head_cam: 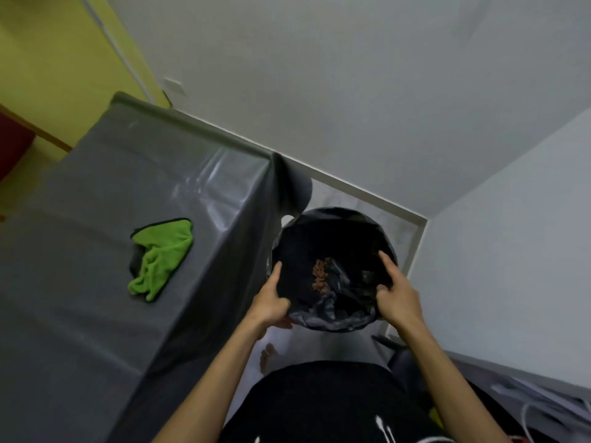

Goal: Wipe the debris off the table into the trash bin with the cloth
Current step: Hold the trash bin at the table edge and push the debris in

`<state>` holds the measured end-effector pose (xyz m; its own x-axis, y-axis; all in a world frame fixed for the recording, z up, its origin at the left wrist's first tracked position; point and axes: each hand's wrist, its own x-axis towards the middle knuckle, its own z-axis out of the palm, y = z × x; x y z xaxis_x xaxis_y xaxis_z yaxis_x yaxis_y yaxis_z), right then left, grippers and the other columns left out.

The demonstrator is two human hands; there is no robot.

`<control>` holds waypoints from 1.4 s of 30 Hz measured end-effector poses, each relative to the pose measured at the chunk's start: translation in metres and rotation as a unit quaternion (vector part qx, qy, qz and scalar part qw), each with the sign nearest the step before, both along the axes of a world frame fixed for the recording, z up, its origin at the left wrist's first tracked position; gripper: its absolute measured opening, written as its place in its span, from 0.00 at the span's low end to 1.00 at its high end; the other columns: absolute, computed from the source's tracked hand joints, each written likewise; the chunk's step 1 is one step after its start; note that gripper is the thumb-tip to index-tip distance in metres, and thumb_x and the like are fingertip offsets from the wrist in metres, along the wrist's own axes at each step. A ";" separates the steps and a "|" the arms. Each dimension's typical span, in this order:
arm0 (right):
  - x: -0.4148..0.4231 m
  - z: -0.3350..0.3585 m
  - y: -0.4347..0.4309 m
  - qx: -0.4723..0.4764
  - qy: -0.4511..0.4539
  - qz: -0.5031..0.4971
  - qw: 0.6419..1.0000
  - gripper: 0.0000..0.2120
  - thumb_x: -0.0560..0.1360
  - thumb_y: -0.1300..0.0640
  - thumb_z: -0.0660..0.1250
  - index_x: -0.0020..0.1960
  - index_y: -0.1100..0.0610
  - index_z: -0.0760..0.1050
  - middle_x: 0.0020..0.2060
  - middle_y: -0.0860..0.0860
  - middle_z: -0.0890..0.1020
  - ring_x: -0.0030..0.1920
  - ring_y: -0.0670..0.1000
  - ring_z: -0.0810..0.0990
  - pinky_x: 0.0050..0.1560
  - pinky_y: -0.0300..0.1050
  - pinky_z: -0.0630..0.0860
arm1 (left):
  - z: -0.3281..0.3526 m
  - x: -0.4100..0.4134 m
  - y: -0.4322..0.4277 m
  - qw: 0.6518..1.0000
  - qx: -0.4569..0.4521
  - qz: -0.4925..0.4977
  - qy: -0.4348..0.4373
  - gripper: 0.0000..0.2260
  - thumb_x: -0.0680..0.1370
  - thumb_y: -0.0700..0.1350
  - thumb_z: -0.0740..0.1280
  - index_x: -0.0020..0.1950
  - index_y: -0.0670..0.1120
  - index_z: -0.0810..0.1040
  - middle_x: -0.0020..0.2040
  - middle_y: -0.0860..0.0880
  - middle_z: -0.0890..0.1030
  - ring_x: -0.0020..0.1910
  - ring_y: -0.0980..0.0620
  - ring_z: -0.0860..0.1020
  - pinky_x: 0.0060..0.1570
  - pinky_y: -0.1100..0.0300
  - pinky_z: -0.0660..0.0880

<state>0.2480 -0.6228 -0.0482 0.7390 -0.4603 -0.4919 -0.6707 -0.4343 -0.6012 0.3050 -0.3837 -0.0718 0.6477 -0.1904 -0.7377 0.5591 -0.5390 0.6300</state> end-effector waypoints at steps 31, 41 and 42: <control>0.111 -0.438 -0.068 0.095 0.238 0.032 0.966 0.39 0.73 0.60 0.64 0.78 0.42 0.51 0.69 0.58 0.72 0.62 0.64 0.75 0.61 0.61 0.75 | -0.387 0.141 -0.070 0.986 0.134 -0.059 0.079 0.42 0.76 0.30 0.63 0.80 0.57 0.46 0.77 0.46 0.64 0.72 0.46 0.68 0.58 0.69 0.65; 0.145 -0.537 -0.077 0.057 0.209 0.077 0.973 0.40 0.73 0.62 0.66 0.79 0.45 0.51 0.70 0.58 0.72 0.65 0.63 0.73 0.65 0.56 0.73 | -0.498 0.155 -0.079 0.983 0.180 -0.009 0.023 0.37 0.79 0.33 0.61 0.80 0.57 0.48 0.77 0.47 0.65 0.71 0.44 0.69 0.50 0.74 0.59; 0.146 -0.541 -0.075 0.061 0.209 0.074 0.973 0.41 0.73 0.62 0.66 0.79 0.44 0.51 0.70 0.58 0.72 0.65 0.63 0.73 0.65 0.56 0.73 | -0.505 0.154 -0.076 0.983 0.182 -0.004 0.020 0.37 0.79 0.32 0.61 0.80 0.57 0.48 0.76 0.47 0.66 0.71 0.44 0.69 0.50 0.75 0.59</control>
